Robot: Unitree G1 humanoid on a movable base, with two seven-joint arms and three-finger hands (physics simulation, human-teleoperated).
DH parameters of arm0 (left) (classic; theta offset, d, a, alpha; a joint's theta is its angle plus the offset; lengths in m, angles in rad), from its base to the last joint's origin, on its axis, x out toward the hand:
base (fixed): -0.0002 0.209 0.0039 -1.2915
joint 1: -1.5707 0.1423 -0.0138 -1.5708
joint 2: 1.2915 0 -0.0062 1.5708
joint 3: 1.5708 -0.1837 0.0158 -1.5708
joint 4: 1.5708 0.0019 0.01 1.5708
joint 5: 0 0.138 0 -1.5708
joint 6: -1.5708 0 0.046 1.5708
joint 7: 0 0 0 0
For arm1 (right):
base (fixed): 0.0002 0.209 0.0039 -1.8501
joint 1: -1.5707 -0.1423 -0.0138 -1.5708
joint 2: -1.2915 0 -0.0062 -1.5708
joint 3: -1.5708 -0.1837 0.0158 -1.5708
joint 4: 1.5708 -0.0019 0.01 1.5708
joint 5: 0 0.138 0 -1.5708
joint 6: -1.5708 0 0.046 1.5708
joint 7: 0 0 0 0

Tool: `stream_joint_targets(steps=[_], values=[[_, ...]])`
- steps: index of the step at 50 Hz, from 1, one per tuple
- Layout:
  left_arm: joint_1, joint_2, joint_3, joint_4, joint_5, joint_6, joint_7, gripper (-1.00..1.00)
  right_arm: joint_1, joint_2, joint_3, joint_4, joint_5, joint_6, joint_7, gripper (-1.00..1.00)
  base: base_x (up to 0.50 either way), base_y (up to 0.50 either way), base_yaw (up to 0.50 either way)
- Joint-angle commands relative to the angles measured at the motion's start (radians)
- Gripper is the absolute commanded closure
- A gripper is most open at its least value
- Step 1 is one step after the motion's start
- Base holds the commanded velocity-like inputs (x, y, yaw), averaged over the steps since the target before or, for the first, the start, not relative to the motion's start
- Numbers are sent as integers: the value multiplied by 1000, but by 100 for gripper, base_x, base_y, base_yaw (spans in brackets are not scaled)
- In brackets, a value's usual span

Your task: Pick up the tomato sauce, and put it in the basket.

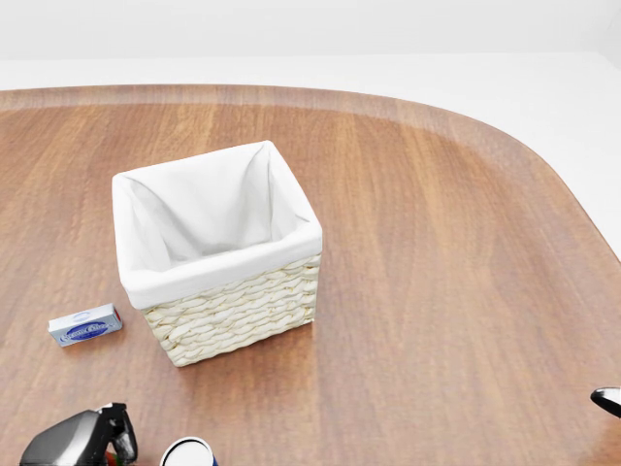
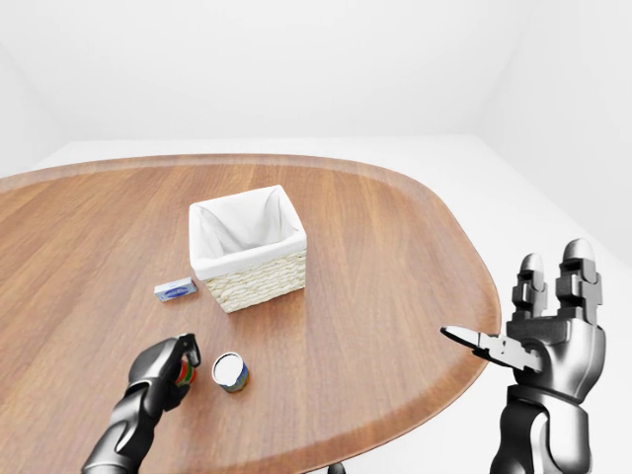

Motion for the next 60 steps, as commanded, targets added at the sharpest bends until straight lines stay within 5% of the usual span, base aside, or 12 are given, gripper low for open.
stream_joint_targets(steps=[1, 11, 18, 22, 23, 25, 29, 34, 39, 47, 56, 60], values=[[-48, -27, 110, -196, -97, 0, 57, 100, -1, 0, 0, 0, 0, 0, 1, -100, 0, 0, 0], [-54, 5, 251, -510, -259, 0, 100, 100, 0, 0, 2, 3, 0, 0, 2, -100, 0, 0, 0], [-166, 86, 301, -718, -284, 0, -81, 100, 5, 2, -7, -3, 8, 0, 6, -100, 0, 0, 0], [-347, 197, 342, -730, -370, 0, -266, 100, 11, 10, -8, 0, 9, 0, 14, -100, 0, 0, 0], [-485, 284, 334, -662, -385, 0, -312, 100, 11, 8, -9, 1, 8, 0, 12, -100, 0, 0, 0], [-590, 362, 273, -592, -363, 0, -357, 100, 9, 6, -12, -3, 10, 0, 10, -100, 0, 0, 0], [-949, 445, 132, -236, -310, 0, -367, 100, 5, 7, -6, 6, 5, 0, 10, -100, 0, 0, 0], [-1433, 384, 29, 397, -223, 0, -224, 100, 7, 6, 0, 0, 4, 0, 9, -100, 0, 0, 0], [-1683, 312, -40, 740, -86, 0, 21, 100, 5, 4, -3, 3, 7, 0, 9, -100, 0, 0, 0], [-1724, 212, 11, 808, -69, 0, -25, 100, -2, 1, 9, 8, 0, 0, 5, -100, 0, 0, 0], [-1619, 102, -73, 834, 94, 0, -31, 100, -1, 2, 14, 4, -2, 0, 4, -100, 0, 0, 0], [-1610, 78, -56, 835, 132, 0, -40, 100, -6, 0, 18, 7, -6, 0, 1, -100, 0, 0, 0]])
